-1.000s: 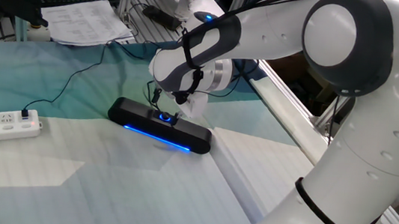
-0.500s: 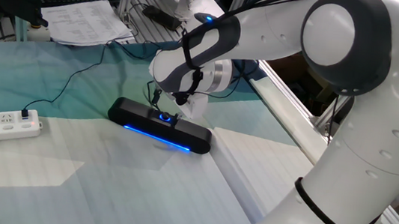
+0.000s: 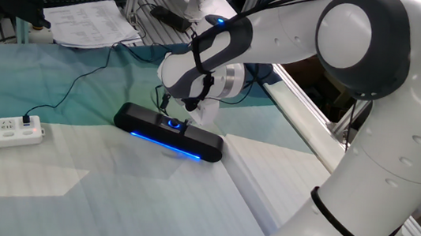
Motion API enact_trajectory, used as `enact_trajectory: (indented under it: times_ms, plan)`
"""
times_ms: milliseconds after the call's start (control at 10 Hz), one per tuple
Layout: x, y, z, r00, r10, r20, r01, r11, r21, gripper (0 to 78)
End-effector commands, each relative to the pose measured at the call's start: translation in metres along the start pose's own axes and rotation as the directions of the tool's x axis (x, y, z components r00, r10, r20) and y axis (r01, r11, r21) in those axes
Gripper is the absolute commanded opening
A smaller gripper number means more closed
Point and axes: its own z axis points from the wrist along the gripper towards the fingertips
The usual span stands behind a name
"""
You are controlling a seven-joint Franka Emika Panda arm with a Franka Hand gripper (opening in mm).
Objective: Turn the knob to decrease the volume of the speaker
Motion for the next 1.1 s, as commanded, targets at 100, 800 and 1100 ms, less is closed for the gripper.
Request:
enact_trajectory:
  times_ms: [100,800,1100]
  plan:
    - [0.0000,-0.0004,0.0006,1.000,0.001,0.005,-0.001,1.000,0.001,77.4]
    - [0.0000,-0.0004,0.0006,1.000,0.004,0.012,-0.004,1.000,0.002,1.5]
    - [0.0000,-0.0004,0.0006,1.000,0.004,0.012,-0.004,1.000,0.002,1.5]
